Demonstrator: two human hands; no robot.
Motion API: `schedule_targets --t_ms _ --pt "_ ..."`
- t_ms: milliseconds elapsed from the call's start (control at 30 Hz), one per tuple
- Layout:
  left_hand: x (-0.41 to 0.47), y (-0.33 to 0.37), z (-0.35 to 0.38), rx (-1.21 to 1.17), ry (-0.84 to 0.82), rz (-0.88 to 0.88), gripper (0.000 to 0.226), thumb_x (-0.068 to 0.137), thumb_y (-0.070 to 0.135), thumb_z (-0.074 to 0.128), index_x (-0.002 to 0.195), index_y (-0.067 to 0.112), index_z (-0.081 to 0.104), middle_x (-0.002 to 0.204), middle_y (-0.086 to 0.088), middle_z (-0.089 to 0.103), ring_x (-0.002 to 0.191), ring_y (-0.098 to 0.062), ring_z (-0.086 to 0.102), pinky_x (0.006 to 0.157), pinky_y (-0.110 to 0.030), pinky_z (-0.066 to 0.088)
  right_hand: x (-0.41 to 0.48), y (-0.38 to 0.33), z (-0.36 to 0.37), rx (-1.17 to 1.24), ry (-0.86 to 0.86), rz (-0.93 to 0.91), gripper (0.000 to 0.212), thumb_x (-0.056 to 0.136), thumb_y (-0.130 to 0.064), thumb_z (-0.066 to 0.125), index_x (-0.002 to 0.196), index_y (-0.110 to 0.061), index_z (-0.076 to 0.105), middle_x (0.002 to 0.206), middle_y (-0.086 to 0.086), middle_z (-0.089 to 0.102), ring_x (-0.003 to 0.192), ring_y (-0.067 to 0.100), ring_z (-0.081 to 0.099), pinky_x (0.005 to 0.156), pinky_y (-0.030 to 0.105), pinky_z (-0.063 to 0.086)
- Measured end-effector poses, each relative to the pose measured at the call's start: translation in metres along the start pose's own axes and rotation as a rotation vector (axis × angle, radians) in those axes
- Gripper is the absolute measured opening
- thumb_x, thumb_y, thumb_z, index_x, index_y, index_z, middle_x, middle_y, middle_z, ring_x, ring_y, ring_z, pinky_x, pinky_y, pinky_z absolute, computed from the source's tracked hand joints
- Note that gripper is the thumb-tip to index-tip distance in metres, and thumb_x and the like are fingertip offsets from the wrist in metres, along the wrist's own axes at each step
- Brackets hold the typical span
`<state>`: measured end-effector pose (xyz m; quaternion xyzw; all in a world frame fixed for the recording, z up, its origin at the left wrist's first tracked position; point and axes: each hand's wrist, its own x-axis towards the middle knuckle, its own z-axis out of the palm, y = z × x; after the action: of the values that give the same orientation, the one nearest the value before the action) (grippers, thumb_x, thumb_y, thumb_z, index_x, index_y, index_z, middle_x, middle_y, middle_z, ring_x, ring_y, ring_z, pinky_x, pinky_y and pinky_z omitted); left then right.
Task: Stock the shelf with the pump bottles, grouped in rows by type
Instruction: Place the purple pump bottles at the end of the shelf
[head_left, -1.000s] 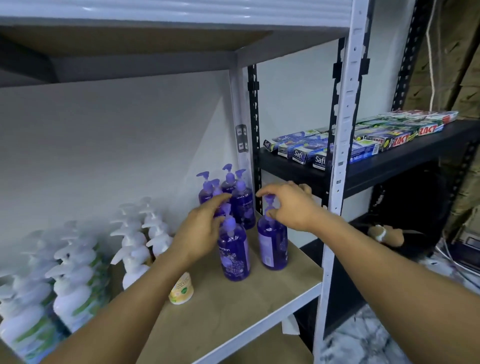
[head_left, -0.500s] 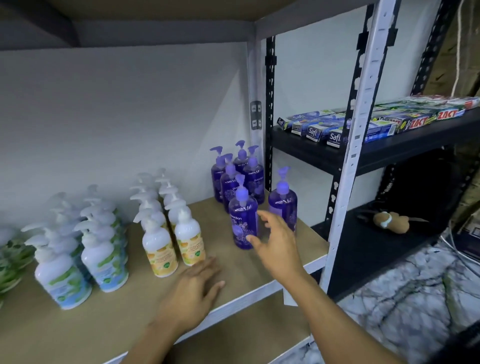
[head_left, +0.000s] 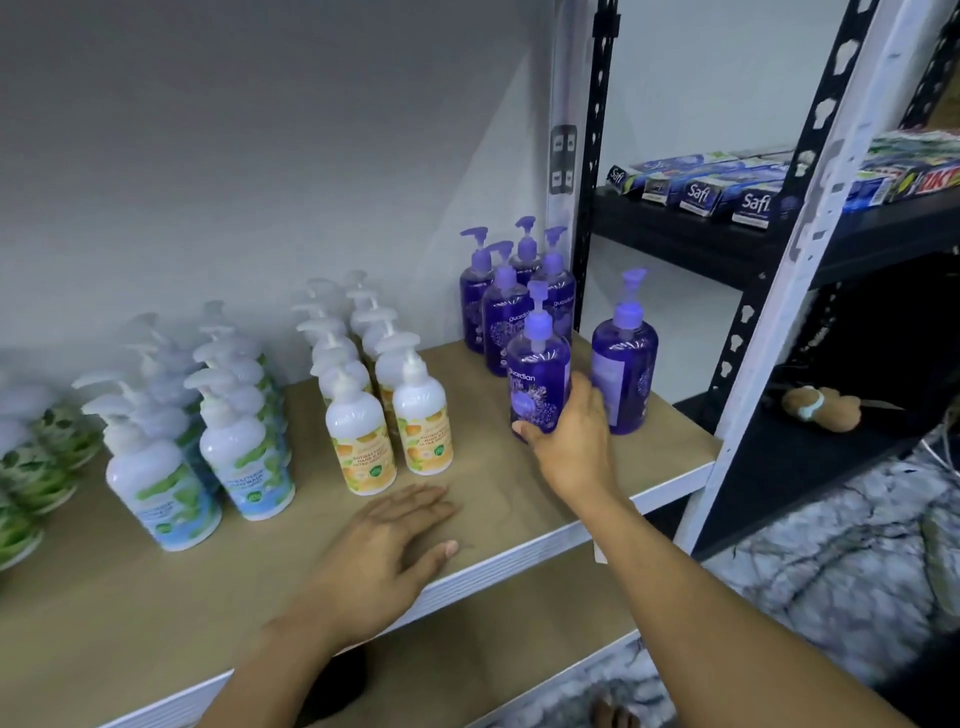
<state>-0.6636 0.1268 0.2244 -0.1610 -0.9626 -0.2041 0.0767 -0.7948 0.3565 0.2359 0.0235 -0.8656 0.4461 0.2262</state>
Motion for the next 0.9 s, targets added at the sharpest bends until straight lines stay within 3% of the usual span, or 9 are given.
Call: schedule_targets --t_ms 300,467,567,667,900 --pt "-0.009 -0.014 -0.004 -0.021 0.022 -0.013 0.062 0.090 0.075 0.035 0.143 0.047 0.048 0.154 0.030 0.033 0.144 0.013 0.019 0.123 -0.026 0.018 0.032 0.003 0.021 0.065 -0.006 -0.006 0.071 0.071 -0.019 0.089 0.133 -0.018 0.054 0.122 0.002 0.063 0.110 0.022 0.059 0.089 0.025 0.043" --pt "-0.015 -0.024 -0.008 -0.017 0.053 -0.017 0.061 0.090 0.075 0.035 0.142 0.047 0.051 0.153 0.029 0.036 0.144 0.012 0.021 0.123 -0.028 0.021 0.036 0.002 0.033 0.051 0.046 0.015 0.081 0.072 -0.018 0.087 0.141 -0.015 0.045 0.127 0.008 0.059 0.116 0.029 0.058 0.097 0.041 0.049" --pt "-0.020 -0.028 -0.013 -0.020 0.085 -0.019 0.058 0.090 0.073 0.038 0.138 0.045 0.056 0.149 0.030 0.041 0.141 0.014 0.026 0.121 -0.027 0.025 0.033 -0.009 0.043 -0.054 0.117 0.062 0.104 0.065 -0.036 0.092 0.145 -0.008 0.031 0.133 0.017 0.047 0.121 0.038 0.052 0.097 0.048 0.050" --pt "-0.025 -0.031 -0.016 -0.010 0.117 -0.030 0.055 0.090 0.072 0.042 0.134 0.045 0.060 0.146 0.031 0.045 0.138 0.012 0.032 0.118 -0.025 0.029 0.030 -0.019 0.050 -0.155 0.187 0.086 0.113 0.057 -0.051 0.093 0.140 -0.006 0.031 0.127 0.017 0.045 0.113 0.038 0.053 0.088 0.048 0.052" --pt "-0.039 -0.040 -0.022 0.013 0.209 -0.098 0.051 0.085 0.073 0.048 0.120 0.042 0.069 0.132 0.031 0.052 0.127 0.009 0.044 0.109 -0.023 0.036 0.044 -0.010 0.052 0.031 0.191 0.116 0.099 0.059 -0.027 0.096 0.136 -0.011 0.035 0.134 0.012 0.048 0.122 0.033 0.052 0.099 0.047 0.049"
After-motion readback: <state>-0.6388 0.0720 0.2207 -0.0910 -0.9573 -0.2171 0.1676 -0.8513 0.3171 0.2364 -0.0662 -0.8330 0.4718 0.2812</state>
